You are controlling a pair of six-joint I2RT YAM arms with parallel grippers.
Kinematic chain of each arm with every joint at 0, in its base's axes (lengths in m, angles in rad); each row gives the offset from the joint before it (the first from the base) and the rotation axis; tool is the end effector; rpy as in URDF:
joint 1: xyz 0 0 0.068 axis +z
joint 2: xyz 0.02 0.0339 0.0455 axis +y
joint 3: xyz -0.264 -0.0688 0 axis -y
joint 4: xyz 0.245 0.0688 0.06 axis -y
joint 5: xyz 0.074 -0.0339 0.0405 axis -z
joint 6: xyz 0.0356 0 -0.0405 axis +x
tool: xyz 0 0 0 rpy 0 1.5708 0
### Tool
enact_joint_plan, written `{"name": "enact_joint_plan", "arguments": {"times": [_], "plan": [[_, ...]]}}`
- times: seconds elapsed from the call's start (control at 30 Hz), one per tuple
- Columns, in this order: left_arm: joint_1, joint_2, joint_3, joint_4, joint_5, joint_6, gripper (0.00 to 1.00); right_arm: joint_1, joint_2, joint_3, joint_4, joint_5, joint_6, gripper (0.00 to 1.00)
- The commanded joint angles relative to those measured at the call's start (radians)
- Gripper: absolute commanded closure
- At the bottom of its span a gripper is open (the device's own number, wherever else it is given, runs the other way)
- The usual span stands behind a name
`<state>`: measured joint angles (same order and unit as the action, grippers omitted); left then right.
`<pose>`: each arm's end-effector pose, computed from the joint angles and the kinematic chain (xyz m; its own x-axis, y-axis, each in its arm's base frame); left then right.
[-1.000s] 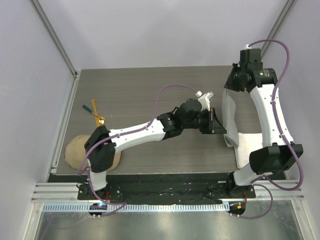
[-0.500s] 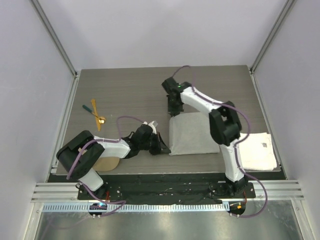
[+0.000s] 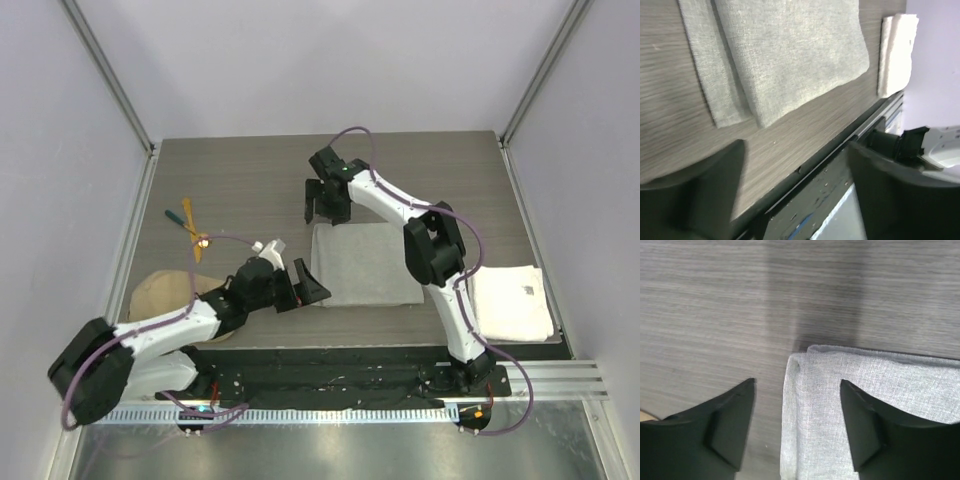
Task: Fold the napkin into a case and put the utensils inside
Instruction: Turn over the upper triangle folded napkin at the center of the board.
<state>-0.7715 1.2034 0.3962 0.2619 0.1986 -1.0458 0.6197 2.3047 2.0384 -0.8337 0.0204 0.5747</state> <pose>0.1607 -0.1661 0.1679 -0.8825 -0.3251 -0.3400 0.0814 0.6062 -0.7911 0.4064 0.2890 0.2053 -0.9205 0.0109 -0.3906 -0.0867 0.9690 0.2313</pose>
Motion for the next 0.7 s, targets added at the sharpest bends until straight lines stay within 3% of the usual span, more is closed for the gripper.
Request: {"name": "enact_joint_plan", "arguments": {"times": [0.0,0.03,0.1,0.2,0.23,0.33,0.47,0.67], "plan": [[0.001,-0.224,0.058,-0.344,-0.198,0.088,0.00,-0.031,-0.192,-0.099,0.033,-0.093,-0.044,0.23],[0.000,-0.241,0.078,-0.449,-0.235,0.105,0.00,-0.041,-0.227,-0.125,0.034,-0.093,-0.050,0.23],[0.011,-0.234,0.139,-0.502,-0.240,0.153,0.00,-0.080,-0.331,-0.216,0.038,-0.093,-0.078,0.21],[0.012,-0.129,0.229,-0.547,-0.205,0.179,0.10,-0.147,-0.477,-0.363,0.051,-0.089,-0.101,0.21],[0.012,-0.081,0.252,-0.540,-0.114,0.190,0.21,-0.167,-0.508,-0.403,0.056,-0.088,-0.096,0.21],[0.011,0.095,0.355,-0.535,-0.013,0.210,0.37,-0.250,-0.661,-0.584,0.094,-0.086,-0.085,0.21],[0.017,0.249,0.446,-0.573,0.002,0.221,0.42,-0.343,-0.807,-0.847,0.140,-0.138,-0.096,0.26],[0.018,0.346,0.489,-0.576,0.021,0.224,0.48,-0.362,-0.964,-1.049,0.179,-0.187,-0.127,0.37]]}}
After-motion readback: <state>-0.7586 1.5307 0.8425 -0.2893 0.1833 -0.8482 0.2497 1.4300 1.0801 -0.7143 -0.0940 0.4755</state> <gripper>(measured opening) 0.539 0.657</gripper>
